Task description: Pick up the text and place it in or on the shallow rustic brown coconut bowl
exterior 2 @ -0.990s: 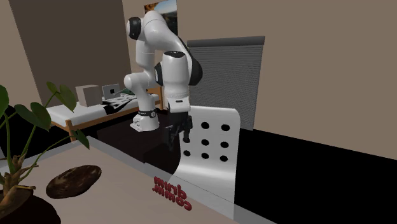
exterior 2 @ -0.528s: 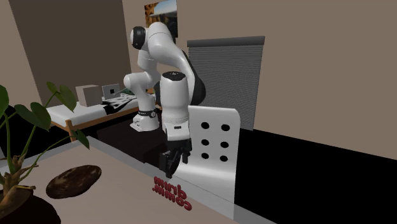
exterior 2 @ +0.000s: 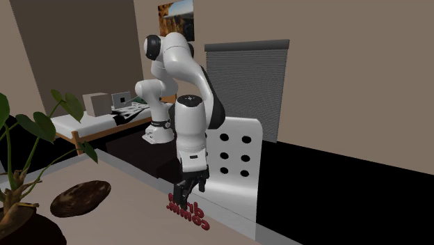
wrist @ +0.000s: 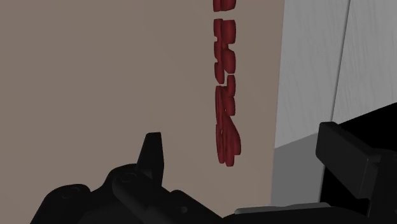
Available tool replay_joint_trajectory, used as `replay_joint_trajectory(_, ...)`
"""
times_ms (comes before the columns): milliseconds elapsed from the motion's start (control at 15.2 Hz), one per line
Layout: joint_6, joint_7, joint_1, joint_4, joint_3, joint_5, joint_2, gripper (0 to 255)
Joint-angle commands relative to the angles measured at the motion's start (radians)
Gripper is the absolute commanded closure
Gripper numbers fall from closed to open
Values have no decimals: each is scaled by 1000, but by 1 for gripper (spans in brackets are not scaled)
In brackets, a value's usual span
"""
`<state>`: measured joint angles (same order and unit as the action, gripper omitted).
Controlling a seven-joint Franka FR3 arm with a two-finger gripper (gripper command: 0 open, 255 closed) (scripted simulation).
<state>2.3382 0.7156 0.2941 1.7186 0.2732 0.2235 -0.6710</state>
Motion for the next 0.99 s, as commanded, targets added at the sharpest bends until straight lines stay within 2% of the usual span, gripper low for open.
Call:
replay_joint_trajectory(0, 12, 1, 1, -1, -3, 3, -12, 0)
replay_joint_trajectory(462, 11, 1, 1, -1, -3, 3, -12, 0)
replay_joint_trajectory(528, 11, 1, 1, -1, -3, 3, -12, 255)
replay_joint_trajectory(924, 11, 1, 1, -1, -3, 3, -12, 255)
